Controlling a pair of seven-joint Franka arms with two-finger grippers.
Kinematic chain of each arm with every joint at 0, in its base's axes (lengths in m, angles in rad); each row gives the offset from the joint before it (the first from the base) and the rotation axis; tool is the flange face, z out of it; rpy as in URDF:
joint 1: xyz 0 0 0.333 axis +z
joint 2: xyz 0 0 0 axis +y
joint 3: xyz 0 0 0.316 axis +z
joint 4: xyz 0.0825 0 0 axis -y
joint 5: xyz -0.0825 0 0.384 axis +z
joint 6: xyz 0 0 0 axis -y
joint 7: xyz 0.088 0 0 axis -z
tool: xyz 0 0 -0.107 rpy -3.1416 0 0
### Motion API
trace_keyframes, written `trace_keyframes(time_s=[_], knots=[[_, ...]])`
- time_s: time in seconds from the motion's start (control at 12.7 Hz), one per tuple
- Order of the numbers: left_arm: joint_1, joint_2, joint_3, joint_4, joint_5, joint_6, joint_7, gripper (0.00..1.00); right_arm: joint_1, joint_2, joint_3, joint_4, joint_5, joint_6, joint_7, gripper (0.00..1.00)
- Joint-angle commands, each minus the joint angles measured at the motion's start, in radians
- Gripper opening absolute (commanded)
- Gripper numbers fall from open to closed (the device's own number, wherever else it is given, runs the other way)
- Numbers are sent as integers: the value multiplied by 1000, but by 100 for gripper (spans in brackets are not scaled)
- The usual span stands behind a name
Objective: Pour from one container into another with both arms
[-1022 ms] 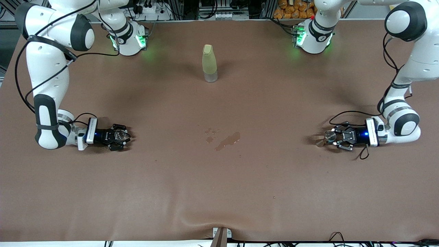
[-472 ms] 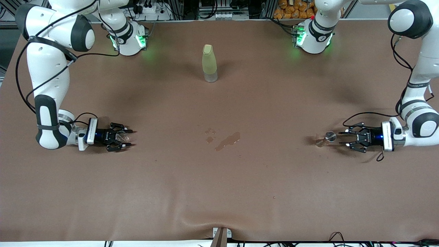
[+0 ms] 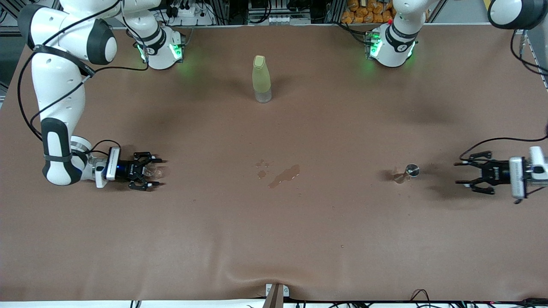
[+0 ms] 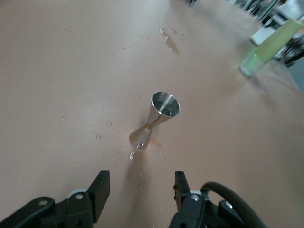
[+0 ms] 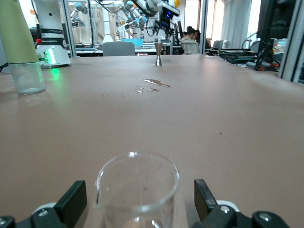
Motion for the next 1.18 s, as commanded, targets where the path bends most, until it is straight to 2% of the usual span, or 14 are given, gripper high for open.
trace_keyframes(time_s=[0.0,0.16,0.24,0.47,0.63,0.79,0.94,1.1], knots=[[-65,-112,3,-9,133,-1,-176,70,-17,-5,-43,0,-56,-7,16,100],[-122,-200,7,-9,223,2,-349,74,-6,-23,-106,33,-145,-7,160,100],[-140,-234,2,-9,249,3,-455,82,-2,-32,-130,64,-194,-12,250,100],[-154,-289,-3,-8,265,15,-681,96,11,-84,-201,119,-323,-18,506,100],[-153,-337,8,-8,265,49,-744,97,29,-132,-248,148,-387,-21,681,100],[-160,-399,-9,-9,329,52,-926,97,41,-199,-268,161,-467,-33,841,100],[-176,-452,-55,-9,395,52,-1046,100,52,-299,-272,161,-561,-35,1019,100],[-208,-490,-114,-12,524,52,-1144,100,66,-394,-269,167,-660,-35,1207,100]])
